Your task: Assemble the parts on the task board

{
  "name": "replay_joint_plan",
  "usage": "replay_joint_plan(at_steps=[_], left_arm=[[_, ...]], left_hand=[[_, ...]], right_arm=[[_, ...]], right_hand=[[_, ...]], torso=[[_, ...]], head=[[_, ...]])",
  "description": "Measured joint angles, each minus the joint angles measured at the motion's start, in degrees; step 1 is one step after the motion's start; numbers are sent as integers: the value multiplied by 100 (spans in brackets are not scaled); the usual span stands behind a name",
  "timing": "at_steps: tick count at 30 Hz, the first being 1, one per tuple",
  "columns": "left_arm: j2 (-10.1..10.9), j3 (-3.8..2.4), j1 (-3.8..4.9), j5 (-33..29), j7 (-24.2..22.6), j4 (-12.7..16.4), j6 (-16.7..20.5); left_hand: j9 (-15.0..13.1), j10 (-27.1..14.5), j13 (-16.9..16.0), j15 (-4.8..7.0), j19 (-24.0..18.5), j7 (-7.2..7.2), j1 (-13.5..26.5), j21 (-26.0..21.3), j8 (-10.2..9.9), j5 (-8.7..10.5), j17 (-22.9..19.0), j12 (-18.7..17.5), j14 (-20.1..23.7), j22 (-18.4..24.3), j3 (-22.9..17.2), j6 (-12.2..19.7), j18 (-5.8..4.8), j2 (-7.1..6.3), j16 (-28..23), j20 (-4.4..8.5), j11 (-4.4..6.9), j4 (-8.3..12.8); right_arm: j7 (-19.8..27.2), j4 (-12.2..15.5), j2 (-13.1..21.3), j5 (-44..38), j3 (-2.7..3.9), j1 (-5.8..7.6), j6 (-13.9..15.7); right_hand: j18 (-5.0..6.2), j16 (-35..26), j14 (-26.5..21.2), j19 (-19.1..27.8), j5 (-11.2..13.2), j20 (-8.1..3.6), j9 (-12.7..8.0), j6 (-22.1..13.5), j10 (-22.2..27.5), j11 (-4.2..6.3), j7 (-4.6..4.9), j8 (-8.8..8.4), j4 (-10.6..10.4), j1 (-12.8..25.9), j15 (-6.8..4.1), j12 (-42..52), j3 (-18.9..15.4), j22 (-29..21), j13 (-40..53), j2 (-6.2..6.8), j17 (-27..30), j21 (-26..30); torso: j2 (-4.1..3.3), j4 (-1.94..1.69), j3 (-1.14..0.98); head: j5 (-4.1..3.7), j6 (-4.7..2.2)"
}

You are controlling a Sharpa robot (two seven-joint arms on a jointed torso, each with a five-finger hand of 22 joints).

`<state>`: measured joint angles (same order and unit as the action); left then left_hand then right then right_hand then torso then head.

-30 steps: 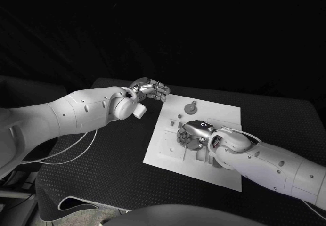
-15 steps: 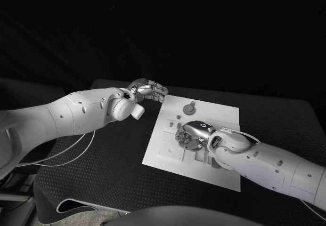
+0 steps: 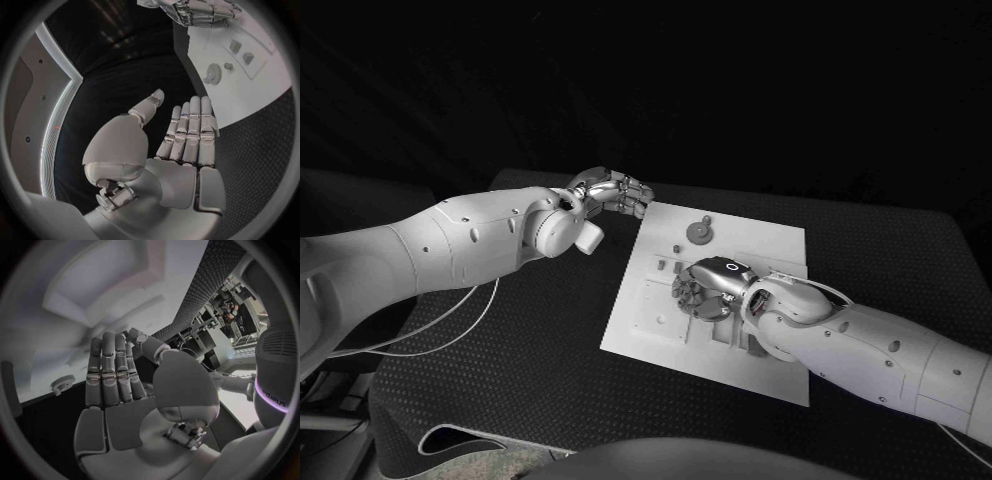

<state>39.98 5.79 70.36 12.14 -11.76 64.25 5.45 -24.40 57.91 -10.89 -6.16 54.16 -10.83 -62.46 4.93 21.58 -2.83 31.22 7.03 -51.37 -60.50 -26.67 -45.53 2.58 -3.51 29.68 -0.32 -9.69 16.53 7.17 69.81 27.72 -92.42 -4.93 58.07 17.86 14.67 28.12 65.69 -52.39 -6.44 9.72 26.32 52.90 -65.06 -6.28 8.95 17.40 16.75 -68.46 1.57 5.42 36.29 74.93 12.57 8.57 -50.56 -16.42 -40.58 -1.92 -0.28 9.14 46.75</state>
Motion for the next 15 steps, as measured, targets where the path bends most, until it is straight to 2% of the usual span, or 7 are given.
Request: replay_joint_plan(at_steps=[1,2,5,11,15], left_arm=[[4,0,0,0,0,-1,0],[7,0,1,0,0,-1,0],[19,0,1,0,1,-2,0],[50,0,1,0,1,-3,-1],[65,0,1,0,1,3,-2]], left_hand=[[0,0,0,0,0,0,0,0,0,0,0,0,0,0,0,0,0,0,0,0,0,0],[1,0,0,0,0,0,0,0,0,0,0,0,0,0,0,0,-1,0,0,0,0,0],[1,0,0,0,0,0,0,0,0,0,0,0,0,0,0,0,-2,0,0,0,0,0],[1,0,6,0,0,0,0,0,0,0,7,0,0,-1,0,0,-5,0,0,0,0,0],[1,0,11,0,0,0,0,-22,0,0,7,0,0,-1,0,0,-7,0,0,0,0,0]], right_arm=[[-1,2,21,0,3,6,22],[-4,5,38,-1,4,10,36],[-27,37,98,-7,2,20,71],[-108,146,250,-17,-11,85,95],[-139,322,373,-12,33,191,123]], right_hand=[[0,0,0,11,0,-11,-7,-7,124,-86,7,-12,0,0,0,-13,0,0,-101,0,-3,0],[0,0,-13,20,0,-20,-10,-10,172,-127,10,-24,0,0,13,-11,0,0,-128,0,-7,0],[-1,-29,-38,41,0,1,-18,-10,210,-183,11,-24,0,-11,38,4,0,0,-131,43,-16,-31],[-1,-29,-48,61,0,-19,-24,-10,231,-244,11,-45,-16,53,48,4,-16,0,-135,106,-36,-66],[-1,-29,-48,61,0,-19,-34,-29,253,-222,31,-56,-16,104,48,-22,-16,-1,-152,157,-51,-122]], torso=[[0,-1,0],[0,-2,0],[0,-2,1],[0,1,1],[0,4,0]], head=[[-4,0],[-5,0],[-14,-1],[-38,-22],[-57,-48]])
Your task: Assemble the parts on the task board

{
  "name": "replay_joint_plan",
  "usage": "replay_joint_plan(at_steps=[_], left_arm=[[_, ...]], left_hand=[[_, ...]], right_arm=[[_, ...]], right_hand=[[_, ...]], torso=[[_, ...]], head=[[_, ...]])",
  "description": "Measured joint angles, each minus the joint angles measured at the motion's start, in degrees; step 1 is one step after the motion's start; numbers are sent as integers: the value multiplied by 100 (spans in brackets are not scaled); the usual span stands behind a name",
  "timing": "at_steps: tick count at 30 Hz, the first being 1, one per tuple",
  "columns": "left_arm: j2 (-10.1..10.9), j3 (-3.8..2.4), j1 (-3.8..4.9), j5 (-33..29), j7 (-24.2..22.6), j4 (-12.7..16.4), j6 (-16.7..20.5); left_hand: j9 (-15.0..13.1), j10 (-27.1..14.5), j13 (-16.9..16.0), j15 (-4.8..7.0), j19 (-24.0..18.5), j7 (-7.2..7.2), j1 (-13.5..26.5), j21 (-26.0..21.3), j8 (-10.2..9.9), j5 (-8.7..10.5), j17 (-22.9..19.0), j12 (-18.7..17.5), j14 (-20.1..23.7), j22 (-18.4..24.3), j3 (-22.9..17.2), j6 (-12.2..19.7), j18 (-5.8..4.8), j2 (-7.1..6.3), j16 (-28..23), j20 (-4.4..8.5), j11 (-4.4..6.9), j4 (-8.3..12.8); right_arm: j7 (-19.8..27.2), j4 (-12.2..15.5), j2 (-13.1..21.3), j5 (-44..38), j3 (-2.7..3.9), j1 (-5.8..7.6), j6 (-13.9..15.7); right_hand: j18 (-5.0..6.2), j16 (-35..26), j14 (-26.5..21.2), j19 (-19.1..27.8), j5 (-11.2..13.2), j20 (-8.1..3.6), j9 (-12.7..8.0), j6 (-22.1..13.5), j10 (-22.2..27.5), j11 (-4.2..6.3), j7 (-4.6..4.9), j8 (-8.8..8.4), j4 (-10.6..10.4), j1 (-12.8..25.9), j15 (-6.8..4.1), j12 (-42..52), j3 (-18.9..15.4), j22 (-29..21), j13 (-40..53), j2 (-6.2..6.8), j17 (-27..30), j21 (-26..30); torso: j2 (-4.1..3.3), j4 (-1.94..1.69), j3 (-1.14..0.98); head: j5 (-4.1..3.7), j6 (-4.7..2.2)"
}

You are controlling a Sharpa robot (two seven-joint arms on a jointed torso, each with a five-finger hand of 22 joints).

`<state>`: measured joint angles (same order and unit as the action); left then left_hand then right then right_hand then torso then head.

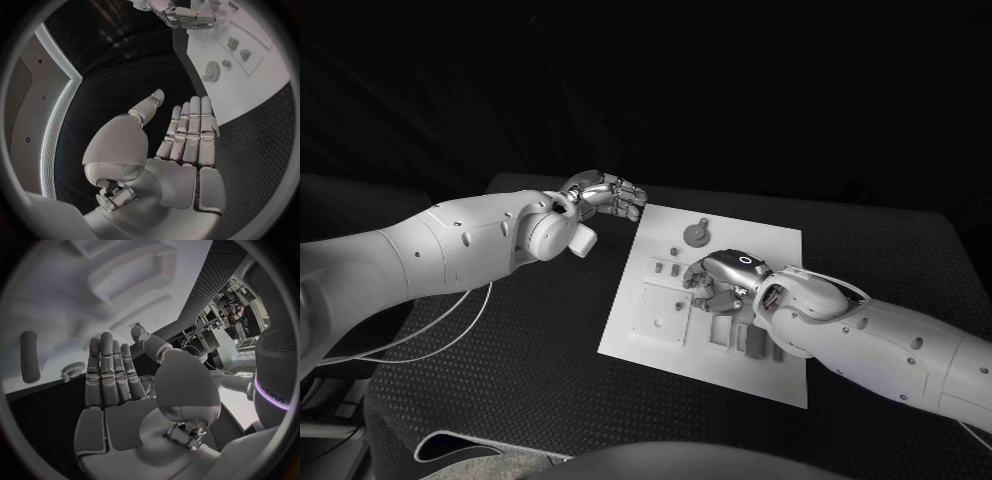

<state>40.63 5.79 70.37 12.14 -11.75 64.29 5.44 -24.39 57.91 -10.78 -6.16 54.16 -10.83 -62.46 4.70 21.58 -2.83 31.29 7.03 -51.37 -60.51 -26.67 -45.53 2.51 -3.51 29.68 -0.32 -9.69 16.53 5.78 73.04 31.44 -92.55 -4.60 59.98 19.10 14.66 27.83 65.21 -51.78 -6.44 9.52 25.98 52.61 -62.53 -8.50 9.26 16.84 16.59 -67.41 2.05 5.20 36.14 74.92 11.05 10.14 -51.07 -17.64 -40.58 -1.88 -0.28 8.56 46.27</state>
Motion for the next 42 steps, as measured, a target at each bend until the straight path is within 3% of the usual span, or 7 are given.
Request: replay_joint_plan(at_steps=[7,11,15,20,25,28,42], left_arm=[[-22,2,0,0,-1,-31,0],[-50,2,0,0,-3,-77,-3],[-95,4,-2,0,-6,-131,-6],[-114,7,-13,0,-9,-169,-10],[-138,6,-17,-1,-10,-189,-13],[-139,6,-31,-1,-10,-193,-16],[-127,8,-38,-1,-10,-224,-24]], left_hand=[[0,0,0,0,0,0,0,0,0,0,6,0,0,0,-13,0,-4,0,0,0,0,-12],[0,0,5,0,0,0,0,0,0,0,6,0,0,0,-12,0,-8,0,0,0,0,-12],[2,0,5,0,0,0,0,0,0,0,9,0,0,-1,-12,0,15,0,0,0,0,-12],[5,0,5,0,0,0,0,0,0,0,11,0,0,-1,-12,0,48,0,-11,0,0,-12],[6,0,10,0,0,0,0,0,0,0,11,0,0,-1,-12,0,49,0,-22,0,0,-12],[6,0,10,0,0,0,0,0,0,0,16,0,0,-1,-12,0,49,0,-22,0,0,-12],[6,0,15,0,0,0,0,0,0,0,22,24,0,-1,-12,0,43,0,-22,0,0,-12]], right_arm=[[-26,424,336,60,177,287,37],[-77,675,655,105,318,497,-47],[-205,874,936,100,379,628,-283],[-421,1002,1191,-9,380,708,-663],[-599,921,1231,-181,368,703,-924],[-687,875,1242,-280,319,695,-1060],[-929,760,1157,-716,184,501,-1347]], right_hand=[[-2,162,97,-69,0,-22,-19,-17,-2,2,17,0,-33,52,-11,0,1,-1,-17,52,-112,-228],[-10,624,318,-323,0,-136,-22,-36,-54,54,36,0,-65,88,-74,0,-31,-1,-17,88,-322,-594],[-64,1183,474,-566,0,-278,-30,-84,-59,89,42,0,-146,175,-122,0,-50,-1,-28,174,-568,-980],[-44,1788,514,-679,0,-389,-47,-195,-9,112,-13,-22,-327,354,-121,1,-22,0,-59,354,-788,-1391],[-35,2059,448,-673,0,-395,-48,-282,116,50,-97,-54,-409,383,-56,-58,60,1,-119,442,-808,-1599],[-35,2143,419,-636,0,-431,-53,-334,174,32,-115,-54,-459,386,-29,-81,79,0,-145,445,-778,-1651],[-35,2385,399,-592,0,-428,-23,-366,159,47,-146,-11,-585,451,-49,-32,94,-2,-157,509,-643,-1852]], torso=[[1,4,-2],[5,9,-4],[11,15,-4],[27,41,-8],[31,57,-15],[31,55,-18],[29,44,-9]], head=[[-71,-68],[-151,-153],[-230,-237],[-289,-299],[-367,-383],[-400,-411],[-477,-396]])
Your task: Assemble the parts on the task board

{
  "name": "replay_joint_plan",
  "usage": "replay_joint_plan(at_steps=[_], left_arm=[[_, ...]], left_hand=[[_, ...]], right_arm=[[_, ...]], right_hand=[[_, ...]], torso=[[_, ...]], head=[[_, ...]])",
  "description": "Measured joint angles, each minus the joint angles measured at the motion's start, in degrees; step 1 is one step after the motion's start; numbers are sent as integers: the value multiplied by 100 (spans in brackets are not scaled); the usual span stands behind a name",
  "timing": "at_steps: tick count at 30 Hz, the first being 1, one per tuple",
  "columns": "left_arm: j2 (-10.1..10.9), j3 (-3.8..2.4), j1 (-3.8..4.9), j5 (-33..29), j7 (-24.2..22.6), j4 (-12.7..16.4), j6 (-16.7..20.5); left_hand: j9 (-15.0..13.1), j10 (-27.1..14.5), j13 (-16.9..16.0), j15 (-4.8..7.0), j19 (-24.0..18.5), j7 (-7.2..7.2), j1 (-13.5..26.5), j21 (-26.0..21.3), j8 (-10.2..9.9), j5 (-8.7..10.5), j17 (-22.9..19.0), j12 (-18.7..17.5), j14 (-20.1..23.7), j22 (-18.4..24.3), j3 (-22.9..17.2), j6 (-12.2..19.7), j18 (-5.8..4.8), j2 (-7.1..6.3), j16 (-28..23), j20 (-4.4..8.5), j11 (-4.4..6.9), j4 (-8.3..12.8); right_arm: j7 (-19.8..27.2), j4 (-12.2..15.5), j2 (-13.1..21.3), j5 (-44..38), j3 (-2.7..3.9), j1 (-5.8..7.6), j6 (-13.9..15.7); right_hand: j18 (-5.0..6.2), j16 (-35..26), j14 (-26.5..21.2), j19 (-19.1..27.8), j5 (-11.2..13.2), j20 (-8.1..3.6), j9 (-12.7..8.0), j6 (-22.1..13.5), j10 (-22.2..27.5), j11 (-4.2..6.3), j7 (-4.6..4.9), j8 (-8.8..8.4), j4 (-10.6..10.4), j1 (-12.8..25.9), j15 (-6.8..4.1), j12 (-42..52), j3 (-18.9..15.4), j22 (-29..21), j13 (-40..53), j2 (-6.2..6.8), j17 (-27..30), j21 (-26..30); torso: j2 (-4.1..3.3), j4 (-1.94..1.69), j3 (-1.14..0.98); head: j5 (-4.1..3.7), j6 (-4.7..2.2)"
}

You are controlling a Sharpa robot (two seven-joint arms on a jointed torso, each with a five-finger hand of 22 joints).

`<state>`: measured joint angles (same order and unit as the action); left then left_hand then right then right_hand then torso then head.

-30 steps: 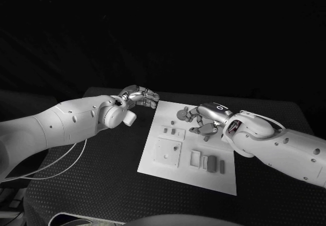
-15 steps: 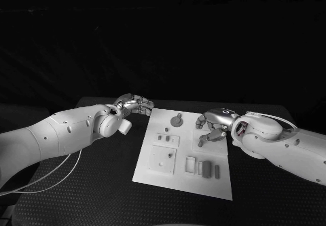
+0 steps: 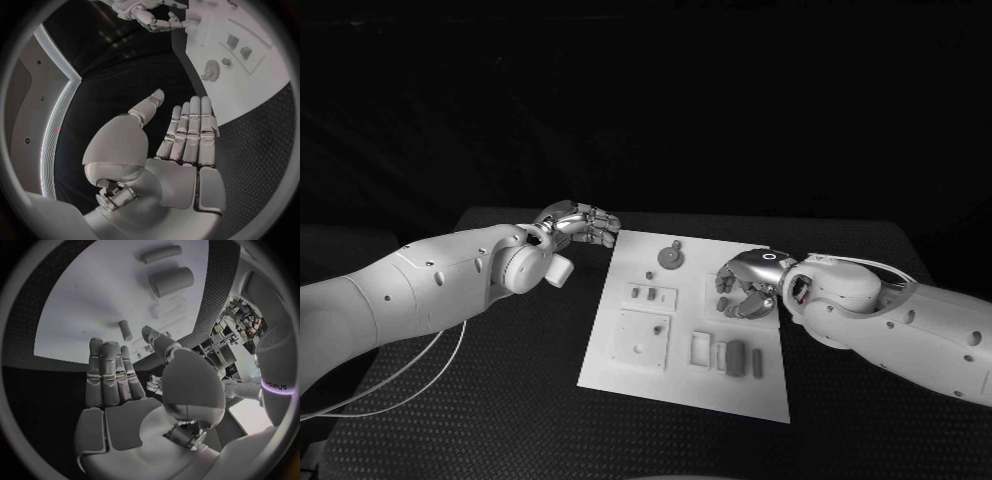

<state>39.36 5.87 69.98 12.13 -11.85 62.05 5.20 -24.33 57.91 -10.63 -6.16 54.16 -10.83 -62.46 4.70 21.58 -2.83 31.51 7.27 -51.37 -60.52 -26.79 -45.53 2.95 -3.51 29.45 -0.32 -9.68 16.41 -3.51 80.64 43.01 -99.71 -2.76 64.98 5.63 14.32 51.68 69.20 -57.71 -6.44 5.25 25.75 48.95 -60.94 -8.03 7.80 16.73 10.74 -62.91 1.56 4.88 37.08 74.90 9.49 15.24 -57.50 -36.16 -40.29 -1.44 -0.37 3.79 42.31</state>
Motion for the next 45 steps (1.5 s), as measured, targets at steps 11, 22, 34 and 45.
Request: replay_joint_plan(at_steps=[11,22,34,45], left_arm=[[11,1,-2,0,0,-6,-3],[18,1,-2,0,0,-2,-8],[19,1,-3,0,0,-7,-11],[22,1,-3,0,0,-10,-19]], left_hand=[[5,0,5,0,0,0,0,0,21,0,5,0,0,0,0,0,-28,0,0,0,0,0],[5,0,5,0,0,0,0,0,21,0,5,0,0,0,0,0,-31,0,0,0,0,0],[10,0,15,0,0,0,0,0,21,0,16,0,0,0,0,0,-34,0,-19,0,0,0],[11,0,15,0,0,0,0,0,21,0,16,0,0,0,0,0,-39,0,-22,0,0,0]], right_arm=[[6,-151,-105,-121,-17,-52,38],[19,-231,-199,-153,-28,-71,120],[16,-407,-335,-186,-52,-73,140],[8,-449,-358,-262,-63,-104,189]], right_hand=[[-2,294,157,-137,0,-135,62,231,-360,151,109,163,170,-195,-154,219,23,4,120,-301,159,-232],[-4,434,259,-225,0,-181,79,405,-596,244,53,243,339,-173,-235,335,13,2,224,-643,286,-334],[-4,477,274,-231,0,-185,79,443,-610,258,49,243,391,-149,-243,334,26,1,265,-696,345,-357],[-4,668,392,-324,2,-241,117,730,-881,369,-52,375,597,-297,-331,469,101,6,391,-1202,444,-479]], torso=[[0,-4,5],[0,-1,7],[1,-5,7],[1,-3,5]], head=[[-14,31],[-20,51],[-15,75],[1,95]])
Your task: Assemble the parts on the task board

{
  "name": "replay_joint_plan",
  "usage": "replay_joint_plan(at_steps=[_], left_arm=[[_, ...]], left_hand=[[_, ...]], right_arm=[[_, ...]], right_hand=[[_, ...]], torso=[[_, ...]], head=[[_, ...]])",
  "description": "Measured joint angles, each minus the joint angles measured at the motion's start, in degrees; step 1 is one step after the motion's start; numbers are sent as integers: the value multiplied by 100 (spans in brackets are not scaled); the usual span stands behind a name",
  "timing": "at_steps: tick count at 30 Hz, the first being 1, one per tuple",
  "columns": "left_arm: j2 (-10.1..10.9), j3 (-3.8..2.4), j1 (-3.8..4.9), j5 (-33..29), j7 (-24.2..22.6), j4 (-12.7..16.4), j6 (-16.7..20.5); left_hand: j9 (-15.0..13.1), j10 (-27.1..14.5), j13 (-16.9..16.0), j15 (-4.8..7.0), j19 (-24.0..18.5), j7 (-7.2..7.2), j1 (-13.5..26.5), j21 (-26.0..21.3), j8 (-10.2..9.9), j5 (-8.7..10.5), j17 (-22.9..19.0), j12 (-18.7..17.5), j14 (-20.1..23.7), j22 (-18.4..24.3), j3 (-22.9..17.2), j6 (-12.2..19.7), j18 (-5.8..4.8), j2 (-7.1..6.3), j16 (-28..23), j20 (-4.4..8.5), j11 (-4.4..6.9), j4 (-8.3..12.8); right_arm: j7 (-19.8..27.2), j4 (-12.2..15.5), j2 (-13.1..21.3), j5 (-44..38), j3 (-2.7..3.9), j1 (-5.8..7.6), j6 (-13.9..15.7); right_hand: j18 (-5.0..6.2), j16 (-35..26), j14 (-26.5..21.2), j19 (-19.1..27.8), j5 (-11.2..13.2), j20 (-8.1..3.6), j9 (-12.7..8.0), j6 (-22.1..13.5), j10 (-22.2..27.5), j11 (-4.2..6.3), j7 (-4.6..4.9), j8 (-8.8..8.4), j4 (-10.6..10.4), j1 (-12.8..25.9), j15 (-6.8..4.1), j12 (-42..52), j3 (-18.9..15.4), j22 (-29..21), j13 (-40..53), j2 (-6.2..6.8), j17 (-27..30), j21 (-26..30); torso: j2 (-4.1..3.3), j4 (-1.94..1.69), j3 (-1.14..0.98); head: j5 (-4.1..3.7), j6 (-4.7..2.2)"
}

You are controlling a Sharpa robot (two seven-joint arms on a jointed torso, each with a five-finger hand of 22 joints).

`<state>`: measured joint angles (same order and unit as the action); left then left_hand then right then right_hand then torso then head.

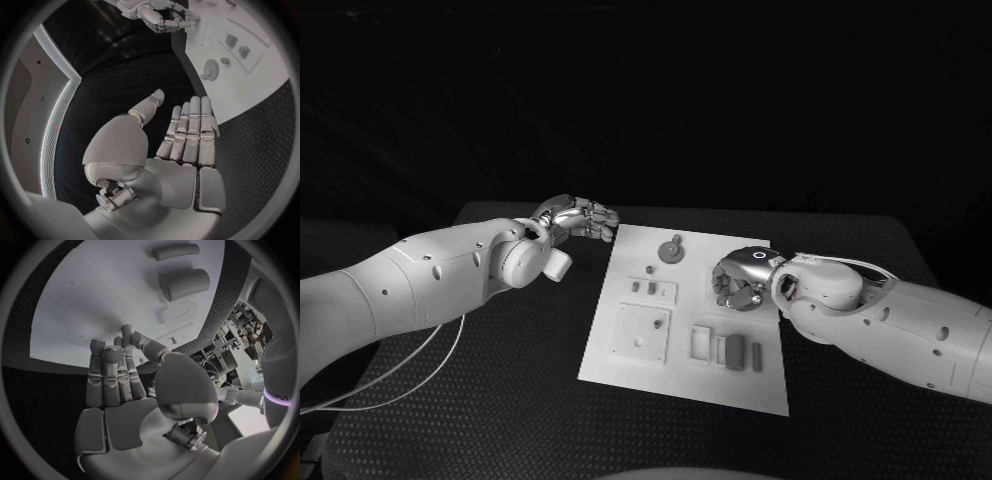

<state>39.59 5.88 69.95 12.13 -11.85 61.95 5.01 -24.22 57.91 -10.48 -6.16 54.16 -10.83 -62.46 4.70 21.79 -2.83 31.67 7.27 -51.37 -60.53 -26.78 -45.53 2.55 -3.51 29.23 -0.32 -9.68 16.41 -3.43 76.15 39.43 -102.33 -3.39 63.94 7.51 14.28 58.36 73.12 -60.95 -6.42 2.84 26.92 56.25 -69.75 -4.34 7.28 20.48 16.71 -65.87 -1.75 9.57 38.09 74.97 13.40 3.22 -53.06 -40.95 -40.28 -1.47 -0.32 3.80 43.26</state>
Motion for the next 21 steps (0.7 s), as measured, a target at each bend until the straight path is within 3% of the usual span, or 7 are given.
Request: replay_joint_plan(at_steps=[4,17,20,21], left_arm=[[0,0,0,0,0,0,-2],[-6,0,0,0,-3,-6,-4],[-7,0,-1,0,-3,-11,-4],[-8,0,-1,0,-3,-13,-4]], left_hand=[[0,0,5,0,0,0,0,0,0,0,5,0,0,0,0,0,-3,0,0,0,0,0],[0,0,11,0,0,0,0,0,0,0,10,0,0,0,0,0,-9,0,0,0,0,0],[0,0,11,0,0,0,0,0,0,0,10,0,0,0,0,0,-11,0,0,0,0,0],[2,0,11,0,0,0,0,0,0,0,10,0,0,0,0,0,-13,0,0,0,0,0]], right_arm=[[-14,23,3,-57,0,-4,37],[-51,188,88,-141,-5,-12,277],[-64,258,125,-144,22,-12,334],[-68,291,133,-143,59,-12,353]], right_hand=[[-2,108,9,-38,-2,-37,48,54,-51,29,-54,31,7,-93,-46,38,-8,0,45,-12,5,-73],[-9,221,-2,-71,-19,-68,87,129,-62,35,-90,67,21,-200,-81,61,-23,0,46,-29,5,-166],[-12,241,16,-92,-19,-88,87,142,-63,35,-81,67,22,-211,-100,60,-24,0,47,-28,10,-166],[-13,241,17,-101,-19,-95,96,152,-63,35,-72,67,26,-211,-101,60,-28,0,47,-28,12,-166]], torso=[[0,3,0],[1,4,0],[1,4,-1],[1,4,-1]], head=[[5,2],[8,9],[8,11],[8,12]])
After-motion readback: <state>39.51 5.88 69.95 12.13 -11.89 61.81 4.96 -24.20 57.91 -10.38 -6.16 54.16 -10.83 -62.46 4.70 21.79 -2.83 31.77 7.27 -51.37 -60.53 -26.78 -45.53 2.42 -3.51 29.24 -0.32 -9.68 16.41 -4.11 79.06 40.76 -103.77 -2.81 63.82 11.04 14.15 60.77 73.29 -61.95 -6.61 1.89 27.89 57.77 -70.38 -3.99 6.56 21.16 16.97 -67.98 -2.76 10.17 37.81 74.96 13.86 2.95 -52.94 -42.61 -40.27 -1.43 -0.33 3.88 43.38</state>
